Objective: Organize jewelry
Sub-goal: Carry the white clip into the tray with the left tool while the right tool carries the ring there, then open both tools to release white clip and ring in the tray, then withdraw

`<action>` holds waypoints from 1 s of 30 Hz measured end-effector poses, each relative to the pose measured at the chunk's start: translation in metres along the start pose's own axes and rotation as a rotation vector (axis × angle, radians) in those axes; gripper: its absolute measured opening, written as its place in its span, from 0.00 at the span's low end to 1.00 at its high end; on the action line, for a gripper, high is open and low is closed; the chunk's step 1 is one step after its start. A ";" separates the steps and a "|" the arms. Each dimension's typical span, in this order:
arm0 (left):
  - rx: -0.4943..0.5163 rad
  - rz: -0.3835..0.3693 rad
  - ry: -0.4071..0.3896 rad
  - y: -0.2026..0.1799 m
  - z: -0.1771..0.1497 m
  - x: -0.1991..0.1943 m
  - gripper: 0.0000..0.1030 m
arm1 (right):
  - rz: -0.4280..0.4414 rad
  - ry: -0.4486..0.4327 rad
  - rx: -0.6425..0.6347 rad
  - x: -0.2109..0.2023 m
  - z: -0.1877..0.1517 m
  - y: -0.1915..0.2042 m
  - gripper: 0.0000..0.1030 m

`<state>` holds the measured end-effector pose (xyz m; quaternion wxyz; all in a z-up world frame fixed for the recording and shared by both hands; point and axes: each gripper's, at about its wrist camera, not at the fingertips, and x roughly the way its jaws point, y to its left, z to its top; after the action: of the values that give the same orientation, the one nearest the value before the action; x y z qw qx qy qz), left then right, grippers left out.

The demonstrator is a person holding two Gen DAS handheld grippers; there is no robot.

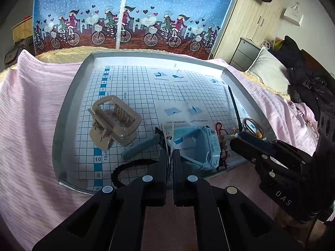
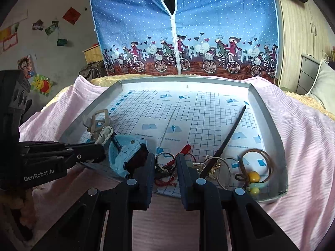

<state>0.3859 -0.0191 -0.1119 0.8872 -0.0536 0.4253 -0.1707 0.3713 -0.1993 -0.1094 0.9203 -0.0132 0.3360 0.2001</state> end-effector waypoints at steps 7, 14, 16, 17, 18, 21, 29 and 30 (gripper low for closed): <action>-0.015 -0.015 0.015 0.003 0.000 0.000 0.02 | -0.004 0.028 -0.013 0.008 -0.002 0.002 0.19; -0.021 -0.016 0.027 0.003 0.000 -0.001 0.02 | -0.007 0.028 0.005 0.008 -0.004 -0.001 0.20; -0.025 -0.013 0.030 0.003 0.000 -0.001 0.02 | -0.008 0.027 0.007 0.008 -0.004 -0.002 0.20; -0.026 -0.009 0.031 0.003 0.000 -0.001 0.03 | -0.008 0.027 0.008 0.008 -0.004 -0.002 0.20; -0.029 -0.007 0.036 0.004 0.000 -0.001 0.03 | -0.008 0.027 0.008 0.008 -0.004 -0.003 0.20; -0.054 -0.033 0.049 0.008 0.001 -0.002 0.03 | -0.024 0.030 0.021 0.007 -0.003 -0.005 0.30; -0.122 -0.002 -0.018 0.022 0.007 -0.029 0.43 | -0.080 -0.042 0.049 -0.015 0.004 -0.013 0.58; -0.124 0.004 -0.038 0.021 0.008 -0.036 0.47 | -0.087 -0.054 0.054 -0.020 0.005 -0.013 0.61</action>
<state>0.3772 0.0128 -0.0854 0.8905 -0.1107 0.4182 -0.1411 0.3661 -0.2178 -0.0944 0.9368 0.0022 0.3154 0.1510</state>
